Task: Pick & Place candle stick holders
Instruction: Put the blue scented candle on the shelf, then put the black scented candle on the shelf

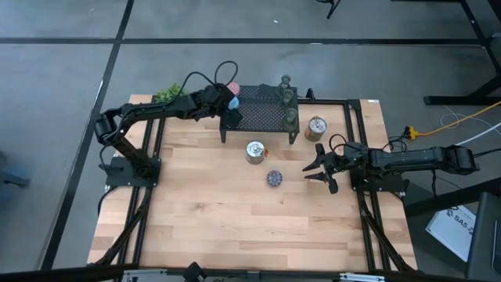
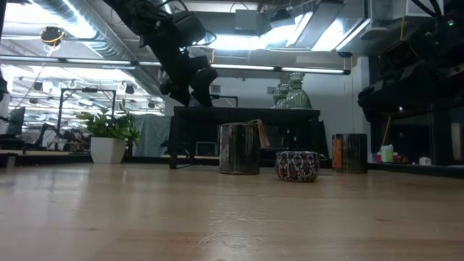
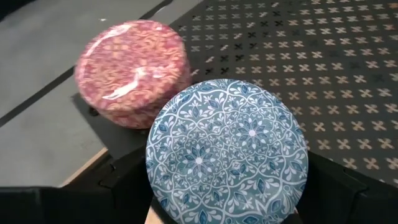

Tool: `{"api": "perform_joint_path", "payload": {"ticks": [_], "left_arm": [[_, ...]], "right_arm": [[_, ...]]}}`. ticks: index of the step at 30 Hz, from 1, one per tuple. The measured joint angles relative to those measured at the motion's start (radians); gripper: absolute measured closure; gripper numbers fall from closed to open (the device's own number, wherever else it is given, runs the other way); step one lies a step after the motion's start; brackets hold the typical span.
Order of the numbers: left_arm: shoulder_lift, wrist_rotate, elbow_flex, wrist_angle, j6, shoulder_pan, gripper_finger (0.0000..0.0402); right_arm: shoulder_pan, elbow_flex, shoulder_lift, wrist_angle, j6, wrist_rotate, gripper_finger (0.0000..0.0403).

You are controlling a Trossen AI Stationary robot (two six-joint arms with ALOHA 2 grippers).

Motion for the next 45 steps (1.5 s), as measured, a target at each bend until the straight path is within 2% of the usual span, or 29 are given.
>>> {"api": "perform_joint_path", "payload": {"ticks": [8, 17, 22, 27, 30, 45], "left_arm": [[0.0, 0.044, 0.0, 0.003, 0.005, 0.0, 0.0069], [-0.006, 0.015, 0.0, -0.001, 0.005, 0.0, 0.0064], [-0.059, -0.049, 0.0, -0.007, 0.019, -0.02, 0.0062], [-0.134, -0.159, 0.0, -0.009, 0.063, -0.083, 0.0062], [-0.168, -0.191, 0.0, -0.011, 0.077, -0.132, 0.0062], [-0.188, -0.192, 0.0, -0.009, 0.147, -0.405, 0.0061]], "right_arm": [[0.0, 0.0, 0.0, 0.0, 0.0, 0.0, 0.0271], [0.0, 0.0, 0.0, 0.0, 0.0, 0.0, 0.0271], [0.0, 0.0, 0.0, 0.0, 0.0, 0.0, 0.0271], [0.0, 0.0, 0.0, 0.0, 0.0, 0.0, 0.0271], [0.0, 0.0, 0.0, 0.0, 0.0, 0.0, 0.0271], [0.0, 0.0, 0.0, 0.0, 0.0, 0.0, 0.0271]]}}
